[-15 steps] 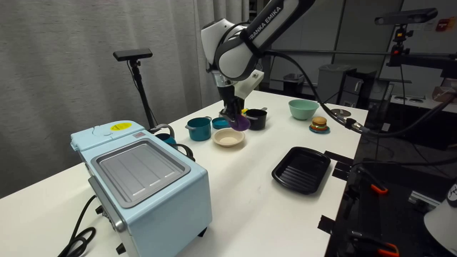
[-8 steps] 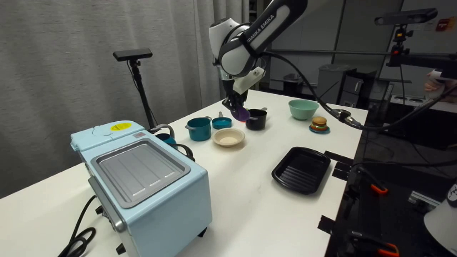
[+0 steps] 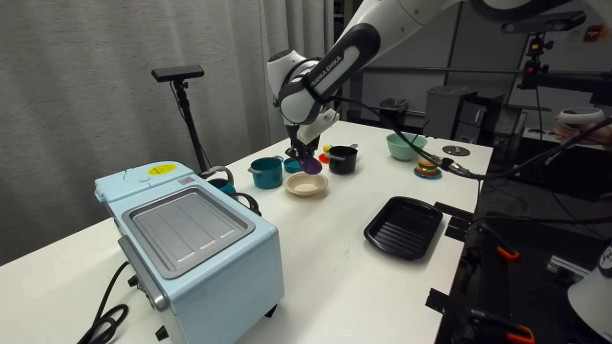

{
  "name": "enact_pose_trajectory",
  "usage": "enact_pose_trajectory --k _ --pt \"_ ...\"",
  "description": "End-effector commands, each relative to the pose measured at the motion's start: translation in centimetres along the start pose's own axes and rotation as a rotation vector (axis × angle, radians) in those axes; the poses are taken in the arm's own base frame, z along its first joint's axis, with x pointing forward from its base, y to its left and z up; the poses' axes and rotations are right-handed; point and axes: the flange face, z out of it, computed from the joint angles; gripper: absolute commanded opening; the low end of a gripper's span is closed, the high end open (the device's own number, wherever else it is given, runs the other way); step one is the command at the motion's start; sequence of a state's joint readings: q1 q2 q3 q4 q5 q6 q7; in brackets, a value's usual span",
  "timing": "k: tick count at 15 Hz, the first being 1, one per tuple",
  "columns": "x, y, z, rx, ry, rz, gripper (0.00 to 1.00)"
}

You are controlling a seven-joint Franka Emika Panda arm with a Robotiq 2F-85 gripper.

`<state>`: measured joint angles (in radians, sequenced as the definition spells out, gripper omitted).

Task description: Put the purple plushy in the bowl

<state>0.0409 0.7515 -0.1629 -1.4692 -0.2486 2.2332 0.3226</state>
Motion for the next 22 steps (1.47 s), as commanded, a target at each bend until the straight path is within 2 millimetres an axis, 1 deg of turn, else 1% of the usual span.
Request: enact_pose_trajectory --k 1,2,3,4,5,6,8,9,11,13,16,18,20,21,22 --pt "1.7 -1.7 1.9 0.004 -0.028 0.021 0.06" --pt "1.8 -1.9 2.5 0.004 -0.036 0.024 0.06" --pt "1.8 -2.1 3.0 0.006 -0.049 0.026 0.48" --pt "1.8 -2.3 3.3 0.008 -0.059 0.027 0.5" --pt "1.7 -2.3 3.5 0.01 -0.068 0.029 0.55" --pt "1.7 -2.4 3.6 0.012 -0.072 0.033 0.64" --pt "1.7 -2.4 3.3 0.016 -0.068 0.036 0.78" --pt "1.7 -2.3 2.8 0.015 -0.055 0.037 0.88" --pt "1.7 -2.1 1.7 0.016 -0.031 0.041 1.0" --pt "1.6 -1.7 0.4 0.024 -0.008 0.046 1.0" --pt "1.3 -1.1 -2.0 0.035 0.045 0.051 1.0" --pt "0.8 -0.6 -3.6 0.041 0.081 0.058 1.0" --pt "0.1 0.3 -5.0 0.065 0.101 0.072 1.0" --pt "1.6 -0.6 -3.4 0.055 0.079 0.051 1.0" --pt "1.3 -0.2 -4.1 0.061 0.086 0.055 1.0"
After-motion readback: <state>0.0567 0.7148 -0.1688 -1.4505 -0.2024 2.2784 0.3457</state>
